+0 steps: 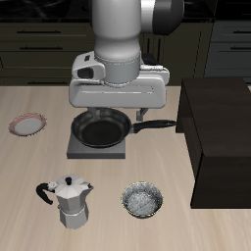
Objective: Place the bowl on top of the shelf
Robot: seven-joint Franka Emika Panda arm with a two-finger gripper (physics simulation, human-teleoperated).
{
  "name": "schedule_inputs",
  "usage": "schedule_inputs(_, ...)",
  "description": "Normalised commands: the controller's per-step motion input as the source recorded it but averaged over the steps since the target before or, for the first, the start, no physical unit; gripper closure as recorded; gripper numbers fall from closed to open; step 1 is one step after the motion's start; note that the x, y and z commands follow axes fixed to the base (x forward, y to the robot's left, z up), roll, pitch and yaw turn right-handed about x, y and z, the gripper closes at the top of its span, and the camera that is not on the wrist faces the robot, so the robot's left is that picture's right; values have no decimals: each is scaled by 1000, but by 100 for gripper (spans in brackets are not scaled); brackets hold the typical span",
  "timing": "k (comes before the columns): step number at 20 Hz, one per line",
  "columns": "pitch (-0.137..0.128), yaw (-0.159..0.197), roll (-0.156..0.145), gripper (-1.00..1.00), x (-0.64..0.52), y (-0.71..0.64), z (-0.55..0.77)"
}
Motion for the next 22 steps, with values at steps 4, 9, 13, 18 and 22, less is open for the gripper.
schedule_inputs(4, 28, 15, 43, -100, 77, 45, -228)
schedule_inputs(9, 21, 16, 17, -100, 58, 5, -261)
schedule_inputs(13, 37, -3, -11, -100, 96, -74, -315)
schedule_inputs(18, 22, -3, -10, -100, 70, -43, -267)
schedule_inputs(22, 44, -15, 2, -100, 99, 25, -374)
